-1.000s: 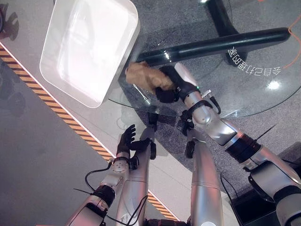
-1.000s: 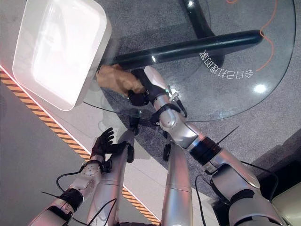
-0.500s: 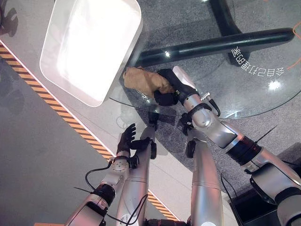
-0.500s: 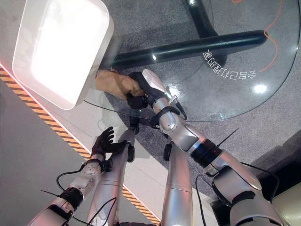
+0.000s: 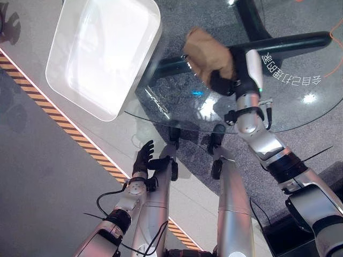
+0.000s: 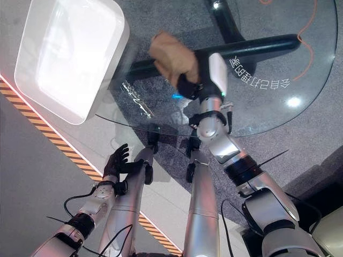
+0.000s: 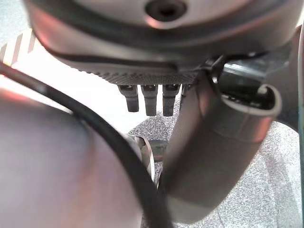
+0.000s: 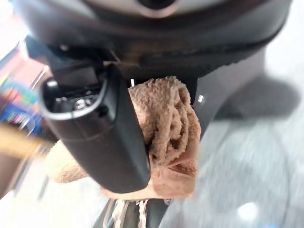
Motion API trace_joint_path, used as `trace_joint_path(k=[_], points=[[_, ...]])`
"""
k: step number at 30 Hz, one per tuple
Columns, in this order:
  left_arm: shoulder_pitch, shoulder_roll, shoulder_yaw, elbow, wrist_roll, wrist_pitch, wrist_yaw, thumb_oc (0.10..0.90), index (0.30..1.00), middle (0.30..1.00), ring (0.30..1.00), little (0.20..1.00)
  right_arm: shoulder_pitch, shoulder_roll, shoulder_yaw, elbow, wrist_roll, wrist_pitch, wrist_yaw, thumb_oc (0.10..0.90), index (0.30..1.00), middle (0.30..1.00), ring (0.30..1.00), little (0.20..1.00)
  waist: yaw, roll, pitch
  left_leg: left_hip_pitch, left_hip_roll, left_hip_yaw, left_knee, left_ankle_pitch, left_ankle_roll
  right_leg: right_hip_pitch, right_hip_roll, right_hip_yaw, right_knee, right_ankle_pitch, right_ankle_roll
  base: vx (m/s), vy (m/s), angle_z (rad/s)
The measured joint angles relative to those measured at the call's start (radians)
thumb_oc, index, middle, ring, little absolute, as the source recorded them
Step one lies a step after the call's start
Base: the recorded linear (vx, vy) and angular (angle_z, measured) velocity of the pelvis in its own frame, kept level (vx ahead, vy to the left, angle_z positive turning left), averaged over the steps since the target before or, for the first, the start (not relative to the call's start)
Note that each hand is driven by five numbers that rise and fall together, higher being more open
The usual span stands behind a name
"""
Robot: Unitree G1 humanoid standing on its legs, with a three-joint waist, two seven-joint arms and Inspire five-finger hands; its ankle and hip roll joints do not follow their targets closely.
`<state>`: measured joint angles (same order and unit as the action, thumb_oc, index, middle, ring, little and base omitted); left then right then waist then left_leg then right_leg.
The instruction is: Wipe the table with a cloth and put it in the basket.
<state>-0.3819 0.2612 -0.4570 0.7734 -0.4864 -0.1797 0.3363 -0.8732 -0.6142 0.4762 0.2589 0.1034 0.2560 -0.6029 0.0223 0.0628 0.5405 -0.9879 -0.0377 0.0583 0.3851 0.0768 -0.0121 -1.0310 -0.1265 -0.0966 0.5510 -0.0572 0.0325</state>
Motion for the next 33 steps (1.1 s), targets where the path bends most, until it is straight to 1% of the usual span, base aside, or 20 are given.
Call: trace_joint_path(k=[1,4,7,11,15,19,22,27,30,33], points=[[0.0,0.002,0.0,0.001,0.0,0.0,0.0,0.8,0.9,0.9,0.9,0.9,0.001,-0.017,-0.018,0.003,0.02,0.005,-0.022,0.1,0.3,0.3,0.3,0.2,-0.003,0.0,0.0,0.0,0.0,0.002,0.0,0.0,0.003,0.0,0.001,0.003,-0.004,0.002,0.002,-0.01,-0.041,-0.06],[0.0,0.009,0.0,0.002,0.0,0.002,0.0,0.8,0.9,0.9,0.9,0.9,0.004,-0.025,-0.062,0.007,0.061,0.011,-0.068,0.1,0.3,0.3,0.3,0.2,-0.012,0.0,0.0,-0.001,0.002,0.009,0.0,-0.001,0.005,0.0,0.005,0.01,-0.015,0.008,0.005,-0.01,-0.03,-0.08],[0.0,0.017,0.0,0.01,0.0,0.002,0.0,0.8,0.9,0.9,0.9,0.9,0.004,-0.038,-0.072,0.009,0.091,0.014,-0.1,0.1,0.3,0.3,0.3,0.2,-0.024,0.0,0.0,0.0,0.004,0.014,0.0,-0.004,0.009,-0.001,0.008,0.02,-0.02,0.01,0.008,0.0,-0.016,-0.07],[0.0,0.02,0.0,0.012,0.0,-0.003,0.0,0.8,0.9,0.9,0.9,0.9,0.028,-0.059,-0.106,0.012,0.118,0.013,-0.137,0.1,0.3,0.3,0.3,0.2,-0.026,-0.001,0.0,-0.001,0.006,0.02,-0.001,-0.007,0.013,0.0,0.011,0.027,-0.033,0.017,0.011,0.0,-0.006,-0.05],[0.001,0.023,0.0,0.01,0.0,-0.004,0.001,0.8,0.9,0.9,0.9,0.9,0.062,-0.062,-0.149,0.024,0.188,-0.024,-0.202,0.1,0.3,0.3,0.3,0.2,-0.024,-0.001,0.001,-0.001,0.006,0.021,-0.002,-0.008,0.013,-0.001,0.012,0.028,-0.034,0.017,0.011,0.0,-0.05,0.0],[0.001,0.026,0.001,0.011,0.0,-0.004,0.002,0.8,0.9,0.9,0.9,0.9,0.114,-0.057,-0.204,0.042,0.263,-0.082,-0.343,0.1,0.3,0.3,0.3,0.2,-0.024,-0.002,0.001,-0.001,0.007,0.021,-0.008,-0.008,0.014,-0.001,0.014,0.029,-0.049,0.019,0.01,0.0,-0.048,-0.02],[0.001,0.031,0.002,0.01,-0.001,-0.002,0.002,0.8,0.9,0.9,0.9,0.9,0.142,-0.057,-0.25,0.042,0.288,-0.108,-0.416,0.1,0.3,0.3,0.3,0.2,-0.028,-0.003,0.002,-0.003,0.012,0.028,-0.02,-0.008,0.014,-0.002,0.02,0.033,-0.064,0.03,0.013,0.01,0.001,-0.09],[0.004,0.032,0.002,0.012,-0.001,-0.001,0.004,0.8,0.9,0.9,0.9,0.9,0.146,-0.056,-0.266,0.038,0.291,-0.115,-0.417,0.1,0.3,0.3,0.3,0.2,-0.05,-0.003,0.002,-0.003,0.013,0.038,-0.023,-0.01,0.017,-0.005,0.021,0.045,-0.068,0.031,0.014,0.0,0.004,-0.03],[0.004,0.03,0.002,0.012,-0.001,0.0,0.004,0.8,0.9,0.9,0.9,0.9,0.144,-0.054,-0.256,0.03,0.286,-0.115,-0.378,0.1,0.3,0.3,0.3,0.2,-0.05,-0.003,0.002,-0.003,0.014,0.038,-0.024,-0.01,0.017,-0.007,0.022,0.045,-0.068,0.031,0.014,0.0,0.0,0.0],[0.005,0.029,0.005,0.011,0.0,-0.001,0.003,0.8,0.9,0.9,0.9,0.9,0.141,-0.044,-0.224,-0.006,0.246,-0.113,-0.333,0.1,0.3,0.3,0.3,0.2,-0.047,-0.003,0.002,-0.003,0.014,0.039,-0.03,-0.009,0.016,-0.01,0.023,0.046,-0.067,0.031,0.014,0.0,0.0,0.0]])
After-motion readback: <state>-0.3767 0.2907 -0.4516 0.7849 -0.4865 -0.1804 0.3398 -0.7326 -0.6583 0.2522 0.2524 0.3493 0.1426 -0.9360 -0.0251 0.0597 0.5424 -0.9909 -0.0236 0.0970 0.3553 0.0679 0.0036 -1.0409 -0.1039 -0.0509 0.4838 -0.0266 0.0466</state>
